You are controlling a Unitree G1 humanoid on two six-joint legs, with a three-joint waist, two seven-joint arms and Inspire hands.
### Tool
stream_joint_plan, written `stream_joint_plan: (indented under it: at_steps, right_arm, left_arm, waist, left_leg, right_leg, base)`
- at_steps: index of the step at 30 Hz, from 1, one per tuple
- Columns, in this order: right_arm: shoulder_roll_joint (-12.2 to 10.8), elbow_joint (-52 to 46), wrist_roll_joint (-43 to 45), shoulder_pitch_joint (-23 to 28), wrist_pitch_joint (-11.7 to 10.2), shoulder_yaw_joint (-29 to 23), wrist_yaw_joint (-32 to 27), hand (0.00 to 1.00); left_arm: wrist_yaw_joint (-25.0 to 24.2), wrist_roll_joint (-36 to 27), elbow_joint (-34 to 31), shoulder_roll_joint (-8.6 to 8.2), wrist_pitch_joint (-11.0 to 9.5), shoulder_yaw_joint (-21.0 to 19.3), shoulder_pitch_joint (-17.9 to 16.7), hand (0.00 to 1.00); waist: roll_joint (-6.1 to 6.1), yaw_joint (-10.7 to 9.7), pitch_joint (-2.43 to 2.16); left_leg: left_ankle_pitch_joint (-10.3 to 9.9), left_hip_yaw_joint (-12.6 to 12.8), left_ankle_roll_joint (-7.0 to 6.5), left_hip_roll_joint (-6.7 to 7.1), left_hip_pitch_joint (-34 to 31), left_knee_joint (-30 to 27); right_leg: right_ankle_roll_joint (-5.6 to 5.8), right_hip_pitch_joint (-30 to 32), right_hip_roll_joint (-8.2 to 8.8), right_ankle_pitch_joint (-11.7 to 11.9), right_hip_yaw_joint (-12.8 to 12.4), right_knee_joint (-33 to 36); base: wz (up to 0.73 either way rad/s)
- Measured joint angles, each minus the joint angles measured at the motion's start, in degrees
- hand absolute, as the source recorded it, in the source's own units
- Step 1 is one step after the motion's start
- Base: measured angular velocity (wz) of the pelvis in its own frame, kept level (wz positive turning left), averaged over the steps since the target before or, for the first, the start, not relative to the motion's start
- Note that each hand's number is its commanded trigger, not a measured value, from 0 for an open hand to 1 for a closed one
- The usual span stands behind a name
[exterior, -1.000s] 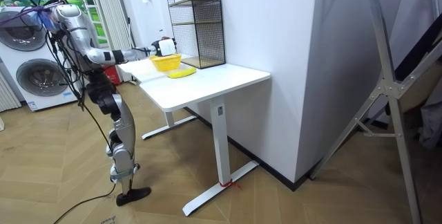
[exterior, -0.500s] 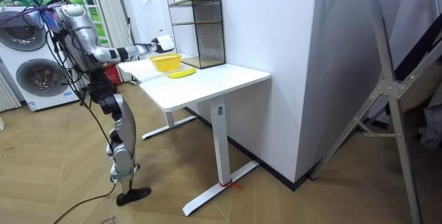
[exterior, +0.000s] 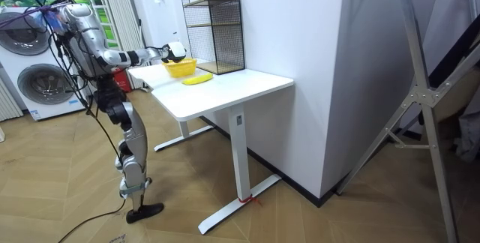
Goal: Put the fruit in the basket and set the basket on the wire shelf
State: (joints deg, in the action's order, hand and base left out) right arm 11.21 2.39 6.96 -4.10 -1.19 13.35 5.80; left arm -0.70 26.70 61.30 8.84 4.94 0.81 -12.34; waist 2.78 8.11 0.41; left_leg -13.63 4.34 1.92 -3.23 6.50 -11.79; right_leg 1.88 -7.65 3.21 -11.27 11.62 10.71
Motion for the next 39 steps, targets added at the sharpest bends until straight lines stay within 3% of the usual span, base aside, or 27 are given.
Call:
stream_joint_plan:
  at_steps: [28,39]
  right_arm:
    - [0.23,0.20,0.23,-1.12,1.36,0.01,0.60,0.00]
    - [0.29,0.10,0.28,-1.18,1.31,-2.70,-4.58,0.00]
  left_arm:
    - [0.00,-0.07,-1.87,1.09,1.01,0.01,-0.51,0.00]
    - [0.01,-0.12,-1.75,0.99,0.94,-0.07,-1.28,0.00]
  waist:
    - [0.01,-1.66,-0.10]
    - [-0.12,-1.75,-0.15]
  left_leg:
    - [0.01,-0.13,0.00,0.00,0.11,0.01]
    - [0.01,-0.04,-0.01,0.01,0.33,-0.05]
  right_leg:
    - [0.01,-0.26,0.03,0.00,0.25,-0.07]
    - [0.01,-0.30,0.05,0.00,0.07,-0.04]
  base:
    - [0.00]
    - [0.00]
